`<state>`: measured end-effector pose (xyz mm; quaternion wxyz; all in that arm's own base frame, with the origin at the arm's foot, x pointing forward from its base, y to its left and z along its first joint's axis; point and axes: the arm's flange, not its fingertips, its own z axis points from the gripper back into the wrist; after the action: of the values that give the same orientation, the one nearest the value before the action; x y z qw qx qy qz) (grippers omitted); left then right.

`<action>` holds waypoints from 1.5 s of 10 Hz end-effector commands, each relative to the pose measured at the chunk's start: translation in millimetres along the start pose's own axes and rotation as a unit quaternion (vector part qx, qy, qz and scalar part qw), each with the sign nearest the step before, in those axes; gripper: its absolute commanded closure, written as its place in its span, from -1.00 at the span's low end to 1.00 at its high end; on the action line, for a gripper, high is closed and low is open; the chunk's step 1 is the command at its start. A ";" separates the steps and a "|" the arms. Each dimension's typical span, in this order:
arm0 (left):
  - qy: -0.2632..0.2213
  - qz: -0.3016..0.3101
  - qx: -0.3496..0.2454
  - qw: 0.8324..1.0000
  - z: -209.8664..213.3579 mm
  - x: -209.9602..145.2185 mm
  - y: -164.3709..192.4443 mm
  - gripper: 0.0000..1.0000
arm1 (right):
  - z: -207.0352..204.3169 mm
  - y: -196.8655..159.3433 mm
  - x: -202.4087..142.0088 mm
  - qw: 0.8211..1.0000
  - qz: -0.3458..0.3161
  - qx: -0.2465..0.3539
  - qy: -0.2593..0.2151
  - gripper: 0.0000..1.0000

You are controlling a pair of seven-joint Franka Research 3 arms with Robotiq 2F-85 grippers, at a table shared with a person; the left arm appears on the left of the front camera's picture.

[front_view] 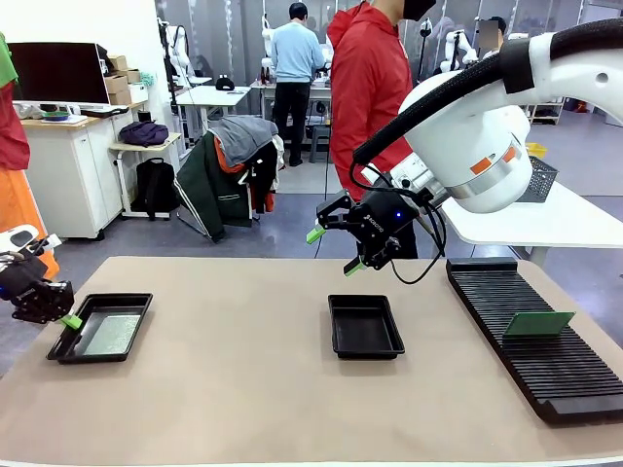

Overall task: Inspect and transfer BCBs to ESD trays.
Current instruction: Pick up the ESD tray and place it on the left side of the table.

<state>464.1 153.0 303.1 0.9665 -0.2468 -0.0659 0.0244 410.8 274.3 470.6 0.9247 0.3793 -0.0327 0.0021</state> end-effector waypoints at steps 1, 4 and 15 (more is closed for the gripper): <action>0.006 0.004 -0.007 1.000 1.0 -2.3 3.3 0.95 | -0.1 1.9 -0.2 1.000 -0.006 -0.006 0.001 -1.00; 0.006 0.004 -0.007 1.000 1.0 -2.3 3.3 0.95 | -0.1 1.9 -0.2 1.000 -0.006 -0.006 0.001 -1.00; 0.037 0.013 0.148 0.988 80.4 -28.1 -82.7 -1.00 | -0.1 1.9 -0.2 1.000 -0.006 -0.006 0.001 -1.00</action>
<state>439.4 127.6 397.3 0.9917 -0.1183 -0.0351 0.0364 410.9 274.4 470.5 0.9247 0.3793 -0.0326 0.0021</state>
